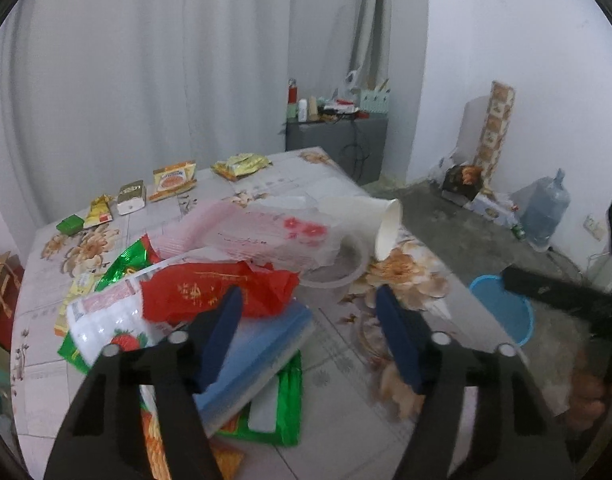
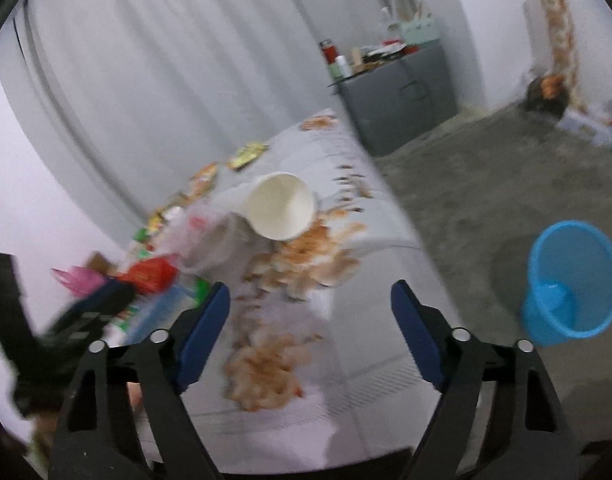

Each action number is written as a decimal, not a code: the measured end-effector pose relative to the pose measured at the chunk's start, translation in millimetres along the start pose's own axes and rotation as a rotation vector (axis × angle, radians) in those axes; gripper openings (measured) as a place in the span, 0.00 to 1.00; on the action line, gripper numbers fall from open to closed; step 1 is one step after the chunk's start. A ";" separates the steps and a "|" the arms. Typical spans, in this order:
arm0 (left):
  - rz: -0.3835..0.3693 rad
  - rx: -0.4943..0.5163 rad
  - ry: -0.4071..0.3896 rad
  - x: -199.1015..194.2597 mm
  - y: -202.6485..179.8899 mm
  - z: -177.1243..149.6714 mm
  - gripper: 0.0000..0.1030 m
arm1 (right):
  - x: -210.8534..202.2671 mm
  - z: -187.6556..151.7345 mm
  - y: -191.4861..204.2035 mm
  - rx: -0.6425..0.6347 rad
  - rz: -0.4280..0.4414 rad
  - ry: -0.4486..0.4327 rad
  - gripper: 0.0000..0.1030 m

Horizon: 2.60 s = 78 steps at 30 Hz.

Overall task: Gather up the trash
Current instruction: 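Grasp the red wrapper and clear plastic bag with the left gripper, then carry the red wrapper to the blue wastebasket and open the left gripper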

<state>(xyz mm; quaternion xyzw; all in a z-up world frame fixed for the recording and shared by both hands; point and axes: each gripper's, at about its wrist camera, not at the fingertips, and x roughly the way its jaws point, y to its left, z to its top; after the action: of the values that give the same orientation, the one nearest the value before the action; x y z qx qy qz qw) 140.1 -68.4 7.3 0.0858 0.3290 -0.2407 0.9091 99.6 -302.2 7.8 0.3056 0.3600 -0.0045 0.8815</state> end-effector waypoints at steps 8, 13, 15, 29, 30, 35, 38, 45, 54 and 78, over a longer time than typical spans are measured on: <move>0.057 0.013 0.040 31.0 2.8 7.8 0.43 | 28.0 39.9 14.4 0.134 0.314 0.098 0.56; 0.042 -0.029 0.044 33.5 9.8 7.2 0.23 | 62.0 52.6 27.6 0.230 0.396 0.229 0.47; 0.024 -0.047 0.043 32.8 12.5 5.9 0.18 | 72.4 53.6 34.5 0.245 0.406 0.260 0.46; -0.057 -0.136 0.008 18.5 26.9 3.7 0.05 | 126.4 60.6 56.7 0.309 0.325 0.430 0.46; -0.064 -0.143 0.004 15.8 28.0 3.9 0.05 | 130.9 60.5 57.1 0.318 0.317 0.439 0.46; -0.083 -0.165 -0.024 1.9 34.2 5.0 0.04 | 150.2 58.9 56.8 0.362 0.291 0.470 0.46; -0.095 -0.176 -0.039 -5.0 37.0 5.6 0.04 | 160.1 57.3 56.6 0.384 0.283 0.482 0.45; -0.095 -0.180 -0.077 -18.5 41.0 8.2 0.03 | 159.4 52.9 52.4 0.409 0.295 0.470 0.07; -0.054 -0.195 -0.162 -51.0 51.2 15.2 0.02 | 132.9 61.5 64.7 0.390 0.431 0.368 0.02; -0.617 -0.011 0.119 -12.5 -187.7 94.1 0.02 | -128.6 3.6 -186.3 0.642 -0.108 -0.311 0.02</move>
<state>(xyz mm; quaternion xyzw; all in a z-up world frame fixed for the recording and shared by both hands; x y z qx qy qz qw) 91.4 -256.4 88.1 -0.0092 0.3936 -0.4978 0.7728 -35.9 -483.0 -7.9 0.5431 0.2175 -0.2106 0.7832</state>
